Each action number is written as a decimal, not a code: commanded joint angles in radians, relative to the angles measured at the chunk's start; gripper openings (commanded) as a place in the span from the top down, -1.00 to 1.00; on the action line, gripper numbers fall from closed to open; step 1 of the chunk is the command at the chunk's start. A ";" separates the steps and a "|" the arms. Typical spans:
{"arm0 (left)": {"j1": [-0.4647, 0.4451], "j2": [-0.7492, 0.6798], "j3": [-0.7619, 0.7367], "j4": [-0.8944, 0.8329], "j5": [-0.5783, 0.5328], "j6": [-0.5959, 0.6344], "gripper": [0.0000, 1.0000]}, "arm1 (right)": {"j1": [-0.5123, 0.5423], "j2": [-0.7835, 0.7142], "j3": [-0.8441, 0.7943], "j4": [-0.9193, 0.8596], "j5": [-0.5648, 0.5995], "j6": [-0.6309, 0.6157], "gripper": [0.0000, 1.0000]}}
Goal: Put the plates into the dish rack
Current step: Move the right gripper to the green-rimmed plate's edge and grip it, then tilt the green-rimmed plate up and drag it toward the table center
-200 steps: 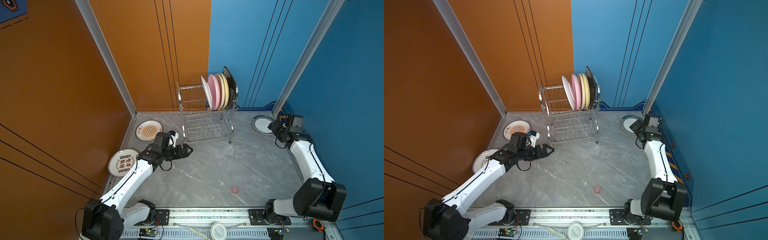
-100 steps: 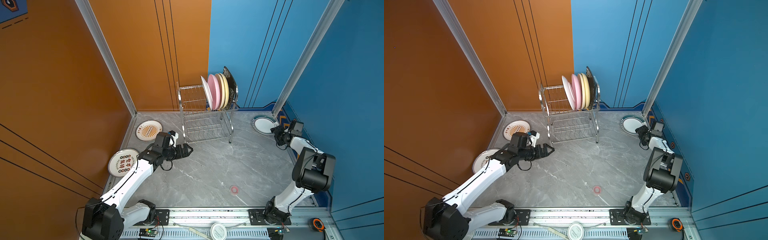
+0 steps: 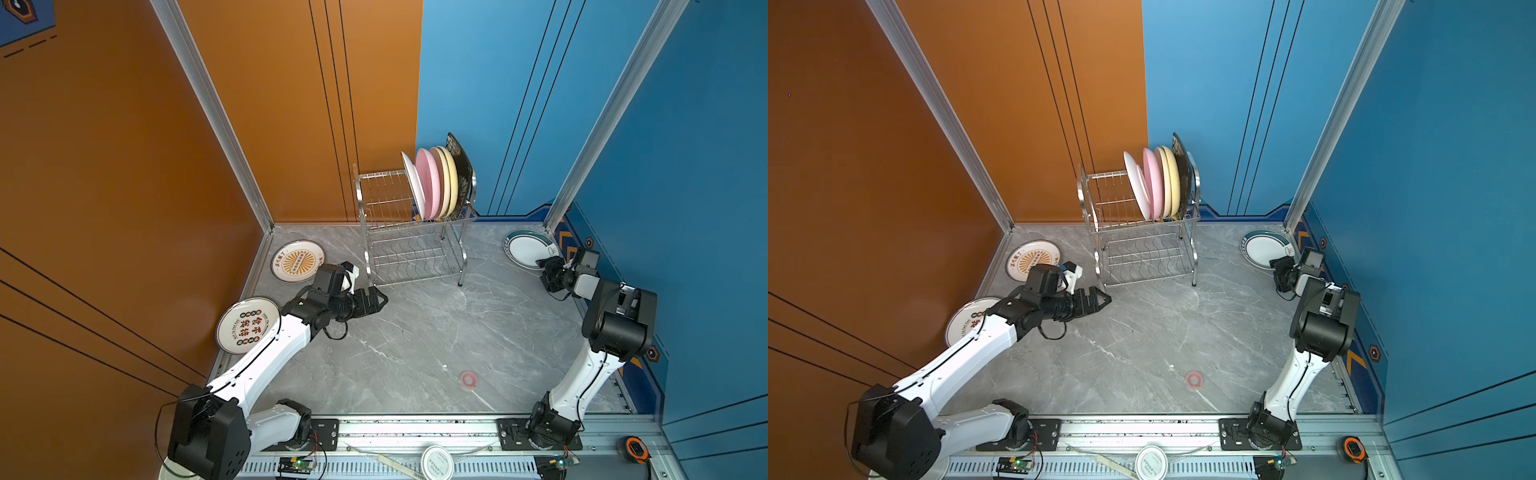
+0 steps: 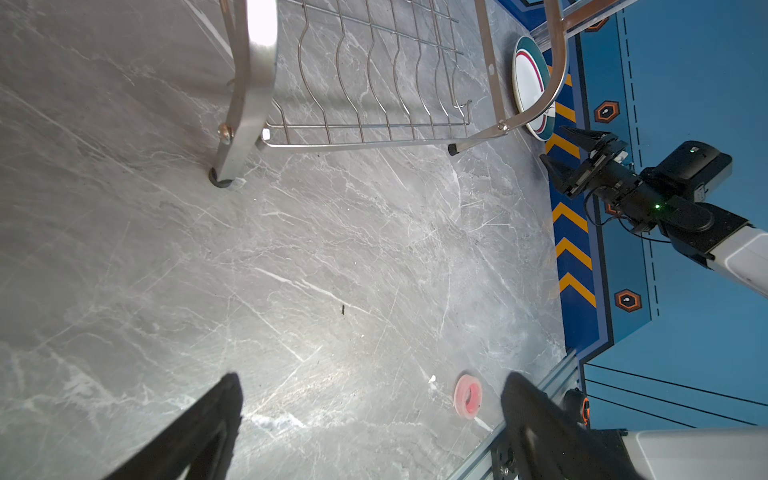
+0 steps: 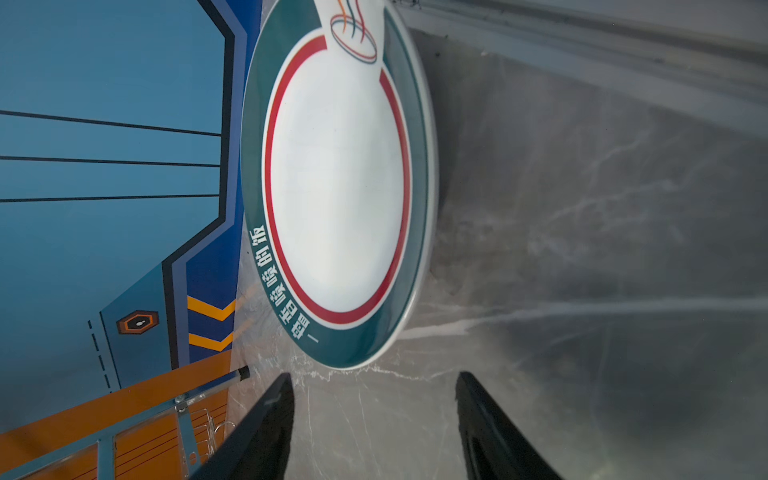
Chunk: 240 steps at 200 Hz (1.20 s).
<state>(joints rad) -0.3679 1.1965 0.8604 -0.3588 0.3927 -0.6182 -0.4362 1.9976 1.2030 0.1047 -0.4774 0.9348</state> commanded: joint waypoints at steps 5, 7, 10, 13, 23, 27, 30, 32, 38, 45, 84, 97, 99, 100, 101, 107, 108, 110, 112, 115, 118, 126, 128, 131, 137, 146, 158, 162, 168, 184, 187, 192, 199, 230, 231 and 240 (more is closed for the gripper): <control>-0.005 0.014 0.017 0.008 -0.012 0.000 -0.96 | -0.010 0.040 0.043 0.066 -0.026 0.049 -0.16; -0.005 0.014 0.018 0.008 -0.011 0.000 -0.96 | -0.009 0.042 0.044 0.066 -0.027 0.050 -0.16; -0.005 0.015 0.018 0.008 -0.013 -0.001 -0.96 | -0.010 0.045 0.046 0.068 -0.027 0.052 -0.15; -0.004 0.015 0.019 0.007 -0.014 0.000 -0.96 | -0.010 0.048 0.046 0.073 -0.027 0.055 -0.14; -0.003 0.015 0.020 0.007 -0.012 0.000 -0.96 | -0.010 0.054 0.047 0.083 -0.027 0.064 -0.11; -0.003 0.017 0.021 0.007 -0.013 0.000 -0.96 | -0.010 0.057 0.048 0.086 -0.027 0.067 -0.10; -0.003 0.017 0.021 0.008 -0.013 0.001 -0.96 | -0.010 0.059 0.048 0.089 -0.027 0.068 -0.08; -0.003 0.017 0.020 0.008 -0.013 0.001 -0.96 | -0.010 0.060 0.048 0.091 -0.027 0.070 -0.07; -0.002 0.018 0.022 0.008 -0.013 0.001 -0.96 | -0.010 0.065 0.052 0.091 -0.027 0.074 -0.05; -0.001 0.018 0.024 0.008 -0.014 0.001 -0.96 | -0.012 0.069 0.054 0.095 -0.026 0.077 -0.04; 0.003 0.024 0.029 0.008 -0.015 0.002 -0.96 | -0.012 0.106 0.052 0.136 -0.023 0.112 0.05; 0.006 0.025 0.030 0.008 -0.015 0.001 -0.96 | -0.012 0.116 0.053 0.145 -0.021 0.120 0.08; 0.006 0.025 0.030 0.008 -0.014 0.001 -0.96 | -0.012 0.117 0.053 0.147 -0.021 0.122 0.08; 0.006 0.024 0.030 0.008 -0.015 0.001 -0.96 | -0.012 0.117 0.053 0.148 -0.021 0.123 0.08; 0.006 0.024 0.030 0.008 -0.015 0.001 -0.96 | -0.012 0.118 0.054 0.149 -0.021 0.123 0.08; 0.006 0.025 0.031 0.008 -0.016 0.001 -0.96 | -0.012 0.122 0.054 0.151 -0.020 0.126 0.09; 0.006 0.025 0.031 0.008 -0.016 0.001 -0.96 | -0.012 0.122 0.054 0.151 -0.020 0.127 0.09; 0.006 0.025 0.030 0.008 -0.016 0.001 -0.96 | -0.012 0.124 0.054 0.152 -0.020 0.128 0.09; 0.006 0.025 0.030 0.008 -0.015 0.001 -0.96 | -0.012 0.125 0.054 0.153 -0.021 0.130 0.10; 0.006 0.025 0.029 0.008 -0.016 0.002 -0.96 | -0.012 0.126 0.053 0.153 -0.021 0.132 0.10; 0.006 0.025 0.029 0.008 -0.016 0.000 -0.96 | -0.012 0.127 0.053 0.155 -0.021 0.135 0.10; 0.006 0.025 0.029 0.008 -0.016 0.000 -0.96 | -0.012 0.128 0.049 0.162 -0.021 0.141 0.11; 0.006 0.024 0.029 0.008 -0.016 0.000 -0.96 | -0.012 0.129 0.048 0.164 -0.022 0.142 0.11; 0.006 0.025 0.030 0.007 -0.017 0.000 -0.96 | -0.012 0.130 0.047 0.165 -0.021 0.141 0.11; 0.006 0.025 0.029 0.008 -0.017 -0.001 -0.96 | -0.012 0.131 0.046 0.166 -0.021 0.142 0.12; 0.006 0.024 0.029 0.007 -0.018 -0.002 -0.96 | -0.012 0.135 0.046 0.167 -0.020 0.142 0.12; 0.006 0.025 0.029 0.007 -0.018 -0.002 -0.96 | -0.012 0.141 0.045 0.176 -0.018 0.150 0.13; 0.006 0.025 0.028 0.007 -0.017 -0.002 -0.96 | -0.012 0.144 0.044 0.180 -0.018 0.152 0.14; 0.006 0.025 0.028 0.007 -0.017 -0.002 -0.96 | -0.012 0.148 0.042 0.189 -0.017 0.159 0.16; 0.006 0.025 0.027 0.007 -0.019 -0.003 -0.96 | -0.011 0.161 0.040 0.210 -0.013 0.175 0.21; 0.006 0.024 0.027 0.007 -0.019 -0.004 -0.96 | -0.012 0.163 0.042 0.211 -0.013 0.178 0.22; 0.006 0.024 0.027 0.008 -0.019 -0.003 -0.96 | -0.012 0.166 0.041 0.216 -0.012 0.183 0.25; 0.007 0.023 0.025 0.008 -0.021 -0.005 -0.96 | -0.012 0.174 0.041 0.222 -0.010 0.189 0.28; 0.007 0.020 0.023 0.006 -0.025 -0.007 -0.96 | -0.012 0.208 0.047 0.249 -0.013 0.219 0.53; 0.007 0.020 0.023 0.005 -0.025 -0.007 -0.96 | -0.012 0.210 0.047 0.250 -0.013 0.221 0.54; 0.008 0.020 0.024 0.004 -0.025 -0.006 -0.96 | -0.011 0.219 0.046 0.260 -0.013 0.231 0.66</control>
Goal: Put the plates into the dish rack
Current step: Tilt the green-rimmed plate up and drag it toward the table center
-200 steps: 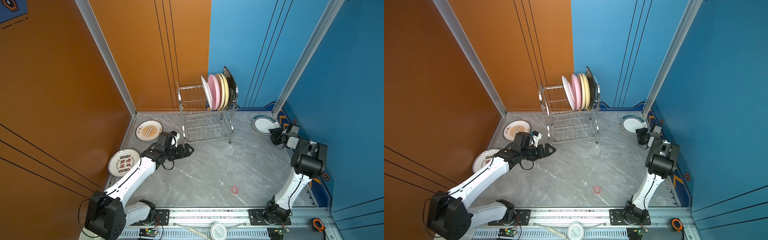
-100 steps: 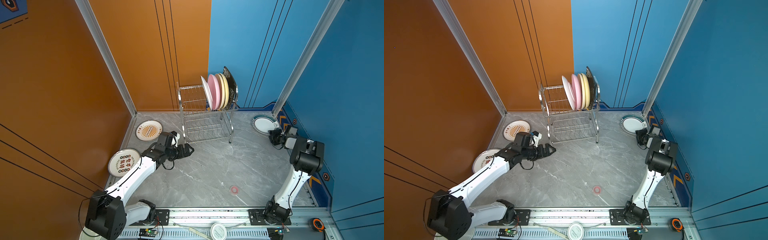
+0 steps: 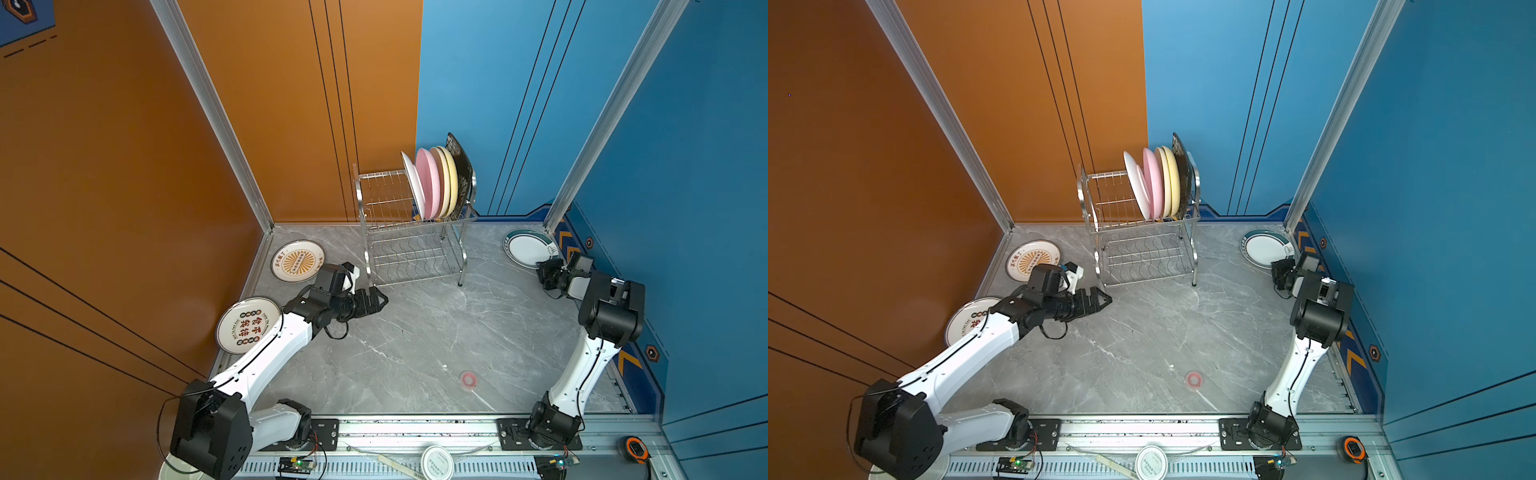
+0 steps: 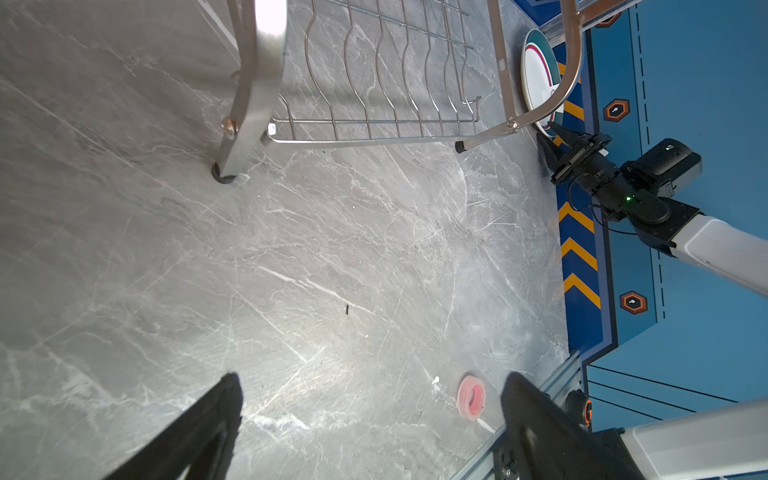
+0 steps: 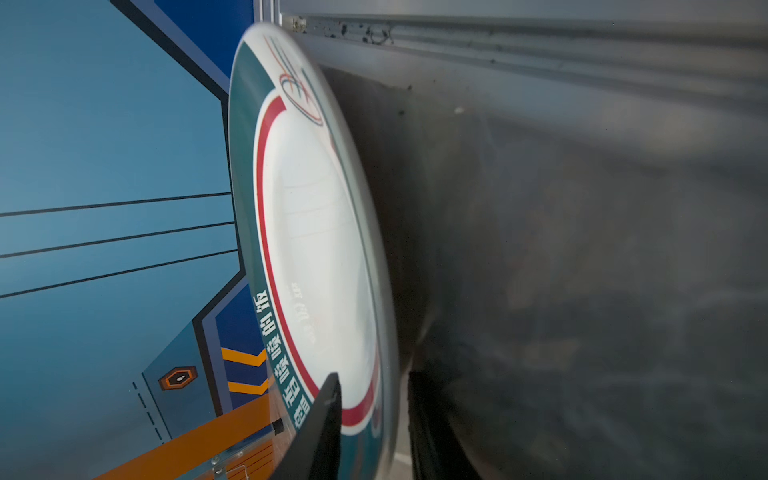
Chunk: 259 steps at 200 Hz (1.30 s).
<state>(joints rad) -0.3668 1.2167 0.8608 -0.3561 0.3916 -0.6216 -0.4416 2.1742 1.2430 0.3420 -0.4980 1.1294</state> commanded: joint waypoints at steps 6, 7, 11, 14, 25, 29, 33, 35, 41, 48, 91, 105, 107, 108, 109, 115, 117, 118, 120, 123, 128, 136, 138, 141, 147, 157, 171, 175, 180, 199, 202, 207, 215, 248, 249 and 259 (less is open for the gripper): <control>0.006 0.000 0.023 0.002 -0.023 -0.003 -0.96 | -0.006 0.049 0.007 0.030 0.006 0.044 0.75; 0.006 0.000 0.023 0.002 -0.023 -0.003 -0.96 | -0.006 0.049 0.006 0.031 0.006 0.046 0.77; 0.007 0.000 0.023 0.001 -0.024 -0.004 -0.96 | -0.006 0.053 0.007 0.035 0.006 0.049 0.82; 0.006 0.000 0.024 0.002 -0.024 -0.004 -0.96 | -0.006 0.055 0.004 0.040 0.004 0.052 0.85; 0.007 0.000 0.025 0.002 -0.023 -0.003 -0.96 | -0.007 0.058 0.000 0.056 0.004 0.062 0.94; 0.007 0.000 0.024 0.001 -0.025 -0.003 -0.96 | -0.008 0.058 -0.003 0.062 0.004 0.064 0.98; 0.006 -0.001 0.026 0.000 -0.025 -0.003 -0.96 | -0.008 0.057 -0.005 0.066 0.005 0.065 1.00; 0.006 0.000 0.027 0.000 -0.024 -0.004 -0.96 | -0.007 0.057 -0.004 0.068 0.004 0.065 1.00; 0.006 -0.001 0.027 0.000 -0.024 -0.003 -0.96 | -0.008 0.055 -0.008 0.071 0.004 0.066 1.00; 0.006 -0.002 0.029 0.000 -0.024 -0.003 -0.96 | -0.008 0.052 -0.011 0.075 0.004 0.066 1.00; 0.005 -0.011 0.028 -0.001 -0.018 0.000 -0.96 | -0.009 0.000 -0.033 0.094 -0.021 0.063 1.00; 0.005 -0.016 0.027 -0.001 -0.015 -0.001 -0.96 | -0.009 -0.029 -0.047 0.088 -0.034 0.057 1.00; 0.005 -0.016 0.027 -0.001 -0.014 0.000 -0.96 | -0.009 -0.035 -0.048 0.088 -0.037 0.057 1.00; 0.005 -0.016 0.026 -0.001 -0.014 -0.001 -0.96 | -0.009 -0.038 -0.050 0.088 -0.038 0.057 1.00; 0.005 -0.016 0.027 -0.001 -0.013 0.000 -0.96 | -0.009 -0.040 -0.051 0.088 -0.040 0.057 1.00; 0.003 -0.018 0.027 -0.001 -0.010 0.001 -0.96 | -0.009 -0.056 -0.060 0.089 -0.046 0.056 1.00; 0.003 -0.018 0.027 -0.001 -0.010 0.002 -0.96 | -0.009 -0.060 -0.062 0.089 -0.048 0.056 1.00; 0.002 -0.018 0.027 -0.001 -0.010 0.002 -0.96 | -0.009 -0.062 -0.064 0.089 -0.050 0.056 1.00; 0.002 -0.019 0.026 -0.001 -0.008 0.001 -0.96 | -0.009 -0.069 -0.067 0.088 -0.053 0.056 1.00; 0.002 -0.019 0.027 0.000 -0.007 0.001 -0.96 | -0.009 -0.078 -0.073 0.088 -0.056 0.055 1.00; -0.001 -0.019 0.027 -0.001 -0.005 0.003 -0.96 | -0.008 -0.092 -0.084 0.088 -0.060 0.054 1.00; -0.002 -0.019 0.028 -0.001 -0.004 0.003 -0.96 | -0.008 -0.129 -0.102 0.086 -0.067 0.050 1.00; -0.003 -0.019 0.029 0.000 -0.004 0.003 -0.96 | -0.008 -0.137 -0.106 0.085 -0.068 0.050 1.00; -0.004 -0.019 0.030 -0.001 -0.002 0.003 -0.96 | -0.008 -0.146 -0.113 0.084 -0.071 0.049 1.00; -0.007 -0.019 0.030 0.000 -0.001 0.005 -0.96 | -0.008 -0.166 -0.129 0.085 -0.075 0.049 1.00; -0.009 -0.019 0.034 0.000 0.002 0.007 -0.96 | -0.006 -0.198 -0.155 0.085 -0.086 0.047 1.00; -0.013 -0.019 0.038 0.000 0.006 0.011 -0.96 | -0.005 -0.246 -0.195 0.083 -0.101 0.046 1.00; -0.014 -0.018 0.040 0.000 0.009 0.013 -0.96 | -0.005 -0.260 -0.207 0.083 -0.103 0.046 1.00; -0.015 -0.018 0.041 0.000 0.011 0.014 -0.96 | -0.005 -0.280 -0.223 0.082 -0.106 0.046 1.00; -0.020 -0.016 0.046 0.000 0.022 0.018 -0.96 | 0.001 -0.356 -0.278 0.067 -0.122 0.045 1.00; -0.021 -0.016 0.047 0.000 0.024 0.019 -0.96 | 0.002 -0.363 -0.282 0.065 -0.125 0.044 1.00; -0.021 -0.016 0.047 0.000 0.028 0.021 -0.96 | 0.005 -0.382 -0.293 0.059 -0.130 0.043 1.00; -0.022 -0.016 0.049 0.000 0.034 0.024 -0.96 | 0.010 -0.413 -0.307 0.041 -0.140 0.037 1.00; -0.025 -0.013 0.057 0.001 0.057 0.033 -0.96 | 0.031 -0.550 -0.346 -0.049 -0.161 0.002 1.00; -0.025 -0.013 0.057 0.001 0.058 0.033 -0.96 | 0.032 -0.554 -0.346 -0.053 -0.163 0.001 1.00; -0.024 -0.013 0.058 0.006 0.066 0.033 -0.96 | 0.041 -0.596 -0.349 -0.095 -0.170 -0.015 1.00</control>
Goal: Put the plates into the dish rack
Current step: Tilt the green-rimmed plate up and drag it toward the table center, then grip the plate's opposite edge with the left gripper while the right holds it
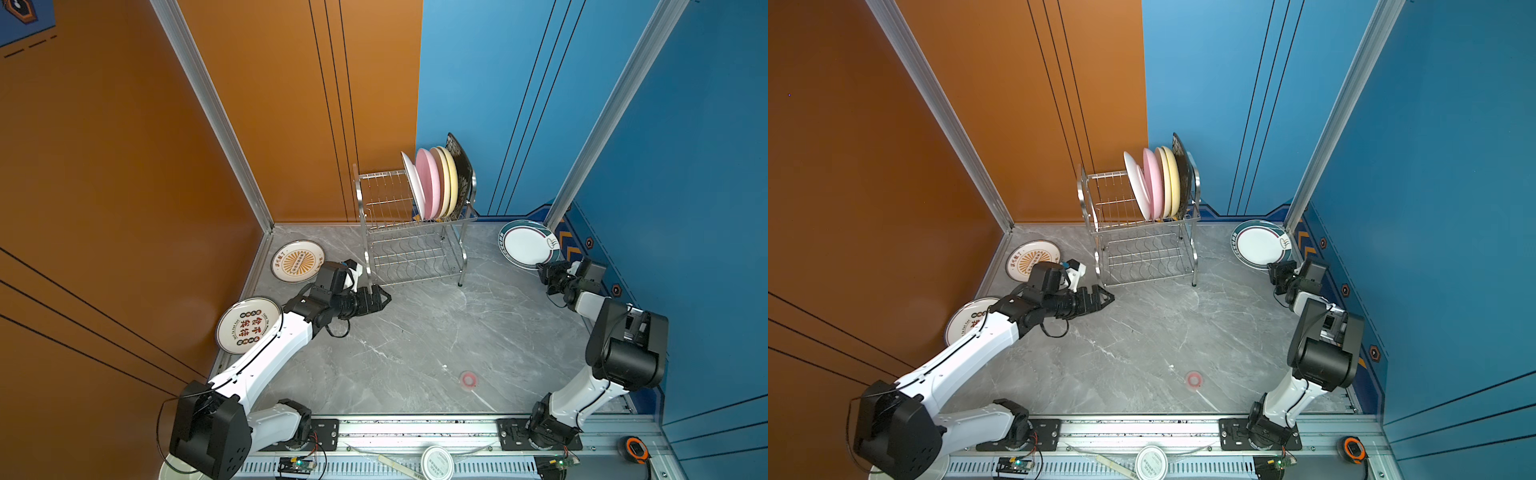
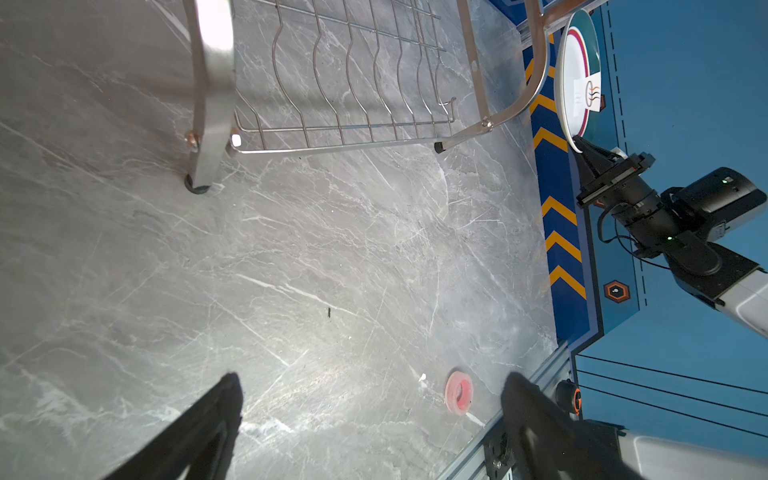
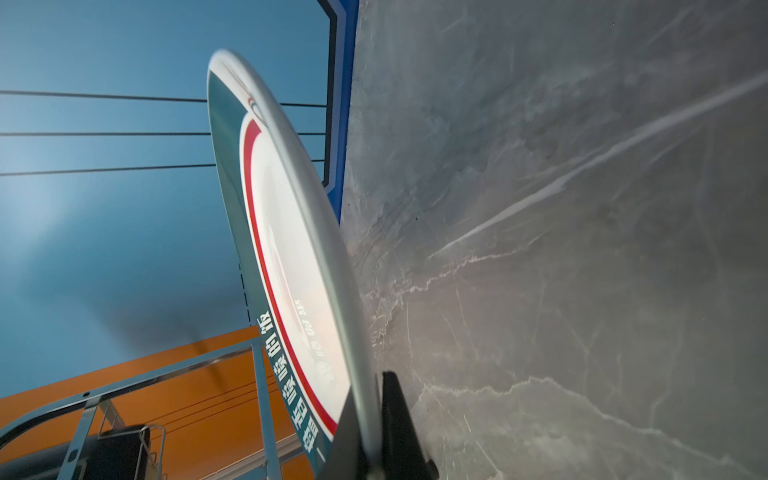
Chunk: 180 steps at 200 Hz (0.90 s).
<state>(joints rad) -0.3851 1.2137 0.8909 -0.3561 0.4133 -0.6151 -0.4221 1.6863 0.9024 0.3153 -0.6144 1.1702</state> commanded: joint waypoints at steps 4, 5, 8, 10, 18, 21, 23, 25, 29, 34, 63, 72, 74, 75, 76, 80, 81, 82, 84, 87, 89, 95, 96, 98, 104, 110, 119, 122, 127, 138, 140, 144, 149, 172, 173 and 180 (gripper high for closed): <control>-0.008 -0.010 0.028 0.008 0.046 0.027 -0.96 | 0.024 -0.124 -0.007 -0.085 -0.059 -0.063 1.00; -0.008 -0.010 0.028 0.009 0.046 0.026 -0.96 | 0.025 -0.128 -0.007 -0.090 -0.059 -0.065 1.00; -0.006 -0.009 0.027 0.011 0.050 0.027 -0.96 | 0.028 -0.140 -0.007 -0.105 -0.062 -0.072 1.00; -0.007 -0.009 0.026 0.012 0.051 0.027 -0.96 | 0.029 -0.147 -0.007 -0.114 -0.063 -0.075 1.00; -0.008 -0.010 0.027 0.016 0.056 0.026 -0.96 | 0.036 -0.177 -0.006 -0.154 -0.067 -0.090 1.00; -0.006 -0.008 0.025 0.018 0.057 0.026 -0.96 | 0.039 -0.188 -0.007 -0.168 -0.069 -0.095 1.00; -0.007 -0.009 0.025 0.019 0.059 0.026 -0.96 | 0.041 -0.194 -0.007 -0.175 -0.072 -0.097 1.00; -0.008 -0.008 0.026 0.021 0.059 0.025 -0.96 | 0.043 -0.202 -0.009 -0.183 -0.073 -0.102 1.00; -0.007 -0.008 0.025 0.025 0.062 0.023 -0.96 | 0.048 -0.216 -0.009 -0.199 -0.075 -0.106 1.00; -0.007 -0.008 0.024 0.030 0.064 0.023 -0.96 | 0.054 -0.233 -0.010 -0.224 -0.078 -0.118 1.00; -0.008 -0.006 0.020 0.050 0.078 0.016 -0.96 | 0.090 -0.331 -0.039 -0.335 -0.086 -0.163 1.00; -0.009 -0.007 0.020 0.054 0.080 0.017 -0.96 | 0.103 -0.364 -0.051 -0.361 -0.086 -0.170 1.00; -0.007 -0.008 0.021 0.055 0.080 0.016 -0.96 | 0.105 -0.371 -0.053 -0.368 -0.087 -0.173 1.00; -0.007 -0.007 0.021 0.055 0.081 0.016 -0.96 | 0.106 -0.374 -0.053 -0.371 -0.087 -0.175 1.00; -0.007 -0.007 0.021 0.055 0.081 0.015 -0.96 | 0.107 -0.376 -0.054 -0.376 -0.087 -0.176 1.00; -0.007 -0.008 0.020 0.058 0.084 0.015 -0.96 | 0.111 -0.390 -0.059 -0.393 -0.088 -0.183 1.00; -0.008 -0.008 0.021 0.059 0.084 0.015 -0.96 | 0.112 -0.392 -0.060 -0.396 -0.088 -0.186 1.00; -0.008 -0.007 0.021 0.060 0.086 0.015 -0.96 | 0.113 -0.396 -0.060 -0.400 -0.088 -0.189 1.00; -0.008 -0.008 0.021 0.061 0.086 0.015 -0.96 | 0.116 -0.404 -0.062 -0.409 -0.089 -0.190 1.00; -0.008 -0.008 0.020 0.061 0.089 0.013 -0.96 | 0.120 -0.418 -0.065 -0.426 -0.089 -0.199 1.00; -0.008 -0.008 0.021 0.063 0.090 0.012 -0.96 | 0.121 -0.425 -0.066 -0.434 -0.091 -0.203 1.00; -0.007 -0.008 0.022 0.067 0.094 0.013 -0.96 | 0.125 -0.444 -0.072 -0.461 -0.094 -0.213 1.00; -0.007 -0.008 0.023 0.066 0.095 0.013 -0.96 | 0.125 -0.447 -0.073 -0.465 -0.095 -0.214 1.00; -0.008 -0.008 0.023 0.067 0.098 0.014 -0.96 | 0.126 -0.454 -0.075 -0.473 -0.096 -0.217 1.00; -0.008 -0.007 0.023 0.069 0.101 0.013 -0.96 | 0.128 -0.476 -0.084 -0.491 -0.100 -0.221 1.00; -0.008 -0.008 0.023 0.069 0.105 0.013 -0.96 | 0.131 -0.501 -0.094 -0.504 -0.104 -0.221 1.00; -0.008 -0.009 0.022 0.075 0.111 0.012 -0.96 | 0.135 -0.533 -0.108 -0.529 -0.110 -0.223 1.00; -0.008 -0.009 0.023 0.076 0.113 0.011 -0.96 | 0.138 -0.544 -0.112 -0.539 -0.111 -0.226 1.00; -0.008 -0.009 0.022 0.078 0.118 0.012 -0.96 | 0.144 -0.561 -0.116 -0.560 -0.114 -0.233 1.00; -0.009 -0.010 0.023 0.084 0.123 0.011 -0.96 | 0.158 -0.597 -0.124 -0.603 -0.120 -0.250 1.00; -0.008 -0.009 0.022 0.086 0.125 0.010 -0.97 | 0.161 -0.602 -0.125 -0.610 -0.120 -0.253 1.00; -0.009 -0.009 0.020 0.089 0.129 0.009 -0.96 | 0.170 -0.616 -0.129 -0.622 -0.121 -0.256 1.00; -0.008 -0.009 0.019 0.096 0.134 0.006 -0.96 | 0.178 -0.631 -0.134 -0.636 -0.124 -0.262 1.00; -0.005 -0.006 0.006 0.145 0.171 -0.021 -0.96 | 0.236 -0.683 -0.142 -0.695 -0.133 -0.293 1.00; -0.005 -0.006 0.005 0.147 0.174 -0.022 -0.96 | 0.239 -0.685 -0.142 -0.697 -0.133 -0.294 1.00; -0.003 -0.005 0.000 0.159 0.188 -0.032 -0.96 | 0.259 -0.696 -0.141 -0.711 -0.131 -0.302 1.00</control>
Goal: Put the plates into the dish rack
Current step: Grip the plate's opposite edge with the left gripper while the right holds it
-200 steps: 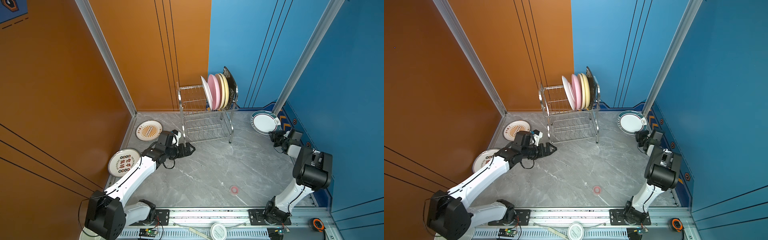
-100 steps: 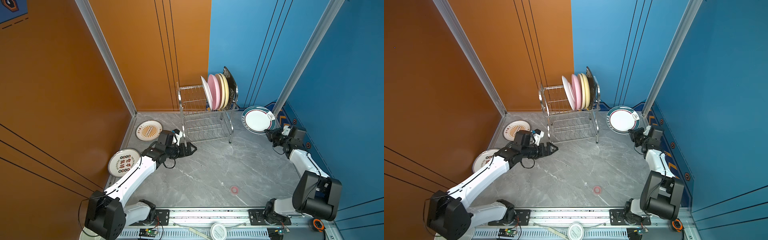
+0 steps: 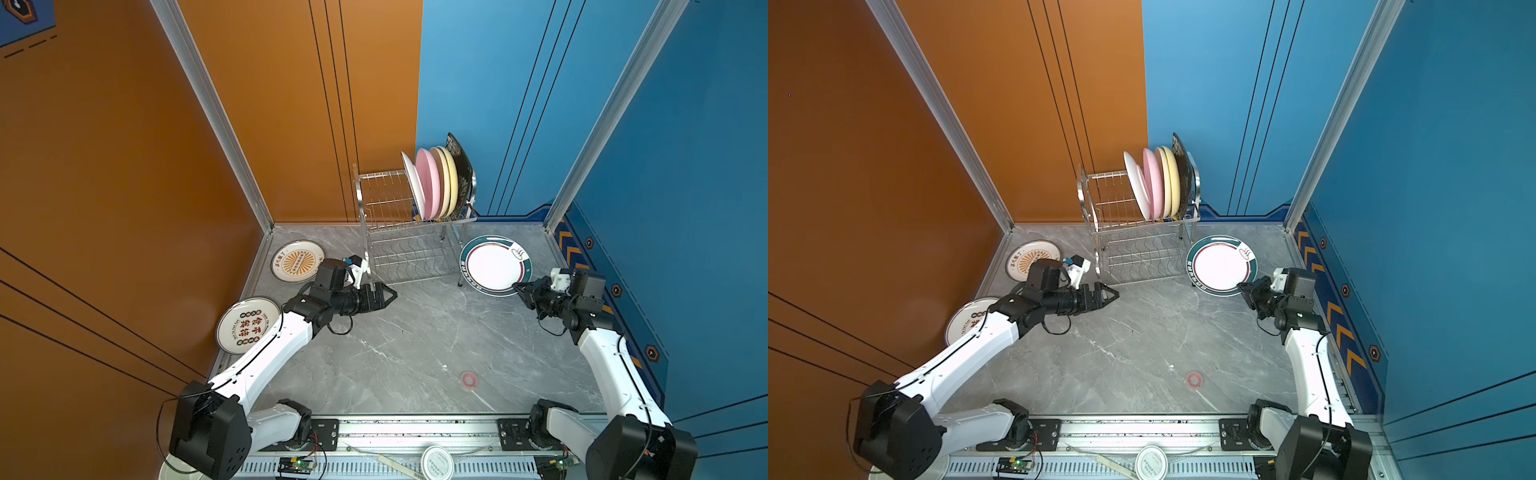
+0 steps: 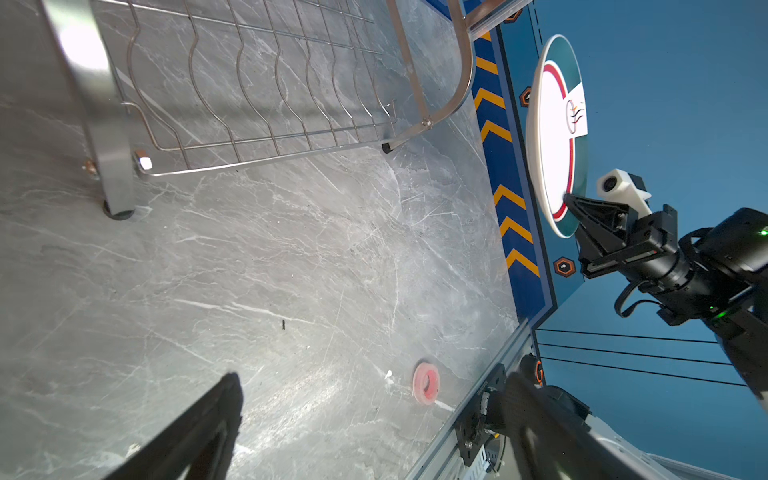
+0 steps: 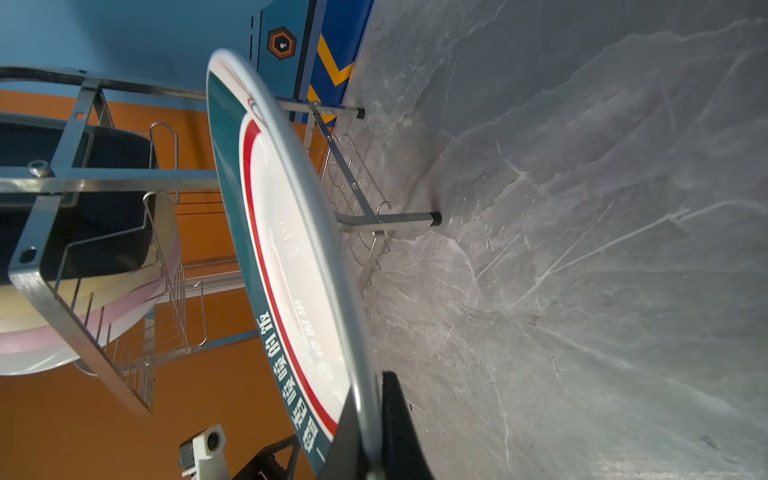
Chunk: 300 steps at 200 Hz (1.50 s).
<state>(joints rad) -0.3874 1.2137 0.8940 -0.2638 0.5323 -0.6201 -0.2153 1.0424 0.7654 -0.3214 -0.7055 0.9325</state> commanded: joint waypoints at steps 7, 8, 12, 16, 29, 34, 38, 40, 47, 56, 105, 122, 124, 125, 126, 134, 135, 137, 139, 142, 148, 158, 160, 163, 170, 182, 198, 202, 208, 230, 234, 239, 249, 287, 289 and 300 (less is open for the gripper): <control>0.000 -0.004 -0.008 0.111 0.080 -0.037 -0.96 | 0.075 -0.061 -0.001 -0.084 -0.040 -0.071 1.00; 0.001 -0.004 -0.009 0.114 0.084 -0.039 -0.96 | 0.078 -0.063 -0.001 -0.086 -0.040 -0.071 1.00; 0.001 -0.002 -0.011 0.126 0.090 -0.045 -0.96 | 0.092 -0.067 0.000 -0.086 -0.040 -0.073 1.00; 0.002 -0.003 -0.015 0.141 0.101 -0.051 -0.96 | 0.107 -0.070 0.001 -0.088 -0.039 -0.073 1.00; 0.004 0.000 -0.027 0.189 0.133 -0.075 -0.96 | 0.164 -0.075 0.011 -0.092 -0.029 -0.080 1.00; 0.004 0.001 -0.030 0.204 0.144 -0.083 -0.96 | 0.186 -0.073 0.016 -0.094 -0.026 -0.082 1.00; 0.004 0.002 -0.032 0.213 0.154 -0.087 -0.97 | 0.205 -0.072 0.020 -0.094 -0.022 -0.085 1.00; 0.004 0.003 -0.034 0.215 0.156 -0.088 -0.97 | 0.212 -0.072 0.023 -0.093 -0.020 -0.086 1.00; 0.004 0.007 -0.033 0.218 0.166 -0.090 -0.98 | 0.246 -0.068 0.032 -0.091 -0.011 -0.090 1.00; 0.004 0.008 -0.033 0.219 0.176 -0.089 -1.00 | 0.289 -0.063 0.043 -0.086 -0.002 -0.093 1.00; 0.004 0.017 -0.031 0.218 0.208 -0.088 -0.82 | 0.468 -0.005 0.109 -0.026 0.029 -0.095 1.00; 0.004 0.022 -0.029 0.218 0.212 -0.089 -0.75 | 0.517 0.024 0.132 0.004 0.030 -0.093 1.00; 0.004 0.023 -0.029 0.218 0.212 -0.090 -0.75 | 0.522 0.028 0.136 0.007 0.029 -0.094 1.00; 0.004 0.024 -0.029 0.219 0.213 -0.090 -0.75 | 0.525 0.030 0.137 0.008 0.029 -0.095 1.00; 0.004 0.024 -0.029 0.219 0.213 -0.089 -0.75 | 0.527 0.031 0.138 0.009 0.029 -0.096 1.00; 0.004 0.025 -0.029 0.219 0.213 -0.090 -0.75 | 0.547 0.046 0.152 0.015 0.028 -0.100 1.00; 0.004 0.024 -0.030 0.218 0.213 -0.090 -0.75 | 0.549 0.048 0.153 0.015 0.028 -0.100 1.00; 0.005 0.024 -0.029 0.219 0.214 -0.089 -0.70 | 0.553 0.052 0.157 0.016 0.026 -0.102 1.00; 0.004 0.024 -0.029 0.218 0.213 -0.090 -0.66 | 0.556 0.057 0.161 0.015 0.026 -0.105 1.00; 0.004 0.023 -0.029 0.219 0.213 -0.089 -0.63 | 0.563 0.062 0.166 0.014 0.027 -0.108 1.00; 0.005 0.022 -0.027 0.219 0.213 -0.089 -0.59 | 0.576 0.073 0.174 0.012 0.027 -0.113 1.00; 0.006 0.021 -0.024 0.219 0.215 -0.087 -0.53 | 0.592 0.091 0.189 0.012 0.025 -0.123 1.00; 0.005 0.021 -0.024 0.220 0.215 -0.087 -0.51 | 0.594 0.095 0.191 0.011 0.025 -0.126 1.00; 0.007 0.021 -0.023 0.219 0.216 -0.087 -0.49 | 0.598 0.100 0.195 0.011 0.026 -0.128 1.00; 0.007 0.021 -0.021 0.219 0.218 -0.088 -0.43 | 0.606 0.111 0.204 0.011 0.024 -0.134 1.00; 0.008 0.018 -0.023 0.222 0.222 -0.091 -0.31 | 0.618 0.130 0.217 0.011 0.019 -0.146 1.00; 0.011 0.015 -0.027 0.227 0.226 -0.096 -0.12 | 0.635 0.149 0.237 0.014 0.007 -0.161 1.00; 0.012 0.014 -0.030 0.227 0.226 -0.097 -0.08 | 0.637 0.154 0.241 0.013 0.004 -0.165 1.00; 0.013 0.012 -0.032 0.229 0.229 -0.099 -0.02 | 0.640 0.161 0.245 0.012 -0.001 -0.171 1.00; 0.018 0.006 -0.039 0.234 0.233 -0.107 0.22 | 0.644 0.175 0.252 0.012 -0.011 -0.185 1.00; 0.019 0.004 -0.041 0.235 0.234 -0.108 0.27 | 0.644 0.177 0.252 0.012 -0.013 -0.188 1.00; 0.020 0.002 -0.043 0.237 0.235 -0.111 0.34 | 0.645 0.180 0.255 0.012 -0.015 -0.191 1.00; 0.023 0.002 -0.047 0.241 0.237 -0.118 0.50 | 0.645 0.183 0.260 0.016 -0.022 -0.198 1.00; 0.032 0.000 -0.056 0.256 0.251 -0.137 1.00 | 0.635 0.190 0.266 0.075 -0.067 -0.225 0.74; 0.033 0.000 -0.056 0.257 0.252 -0.139 1.00 | 0.634 0.189 0.266 0.080 -0.069 -0.226 0.71; 0.035 -0.002 -0.059 0.263 0.260 -0.145 1.00 | 0.628 0.190 0.257 0.114 -0.087 -0.235 0.56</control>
<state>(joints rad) -0.3454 1.2190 0.8509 -0.0105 0.7788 -0.7868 0.4133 1.2308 0.9859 -0.3305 -0.7197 0.7288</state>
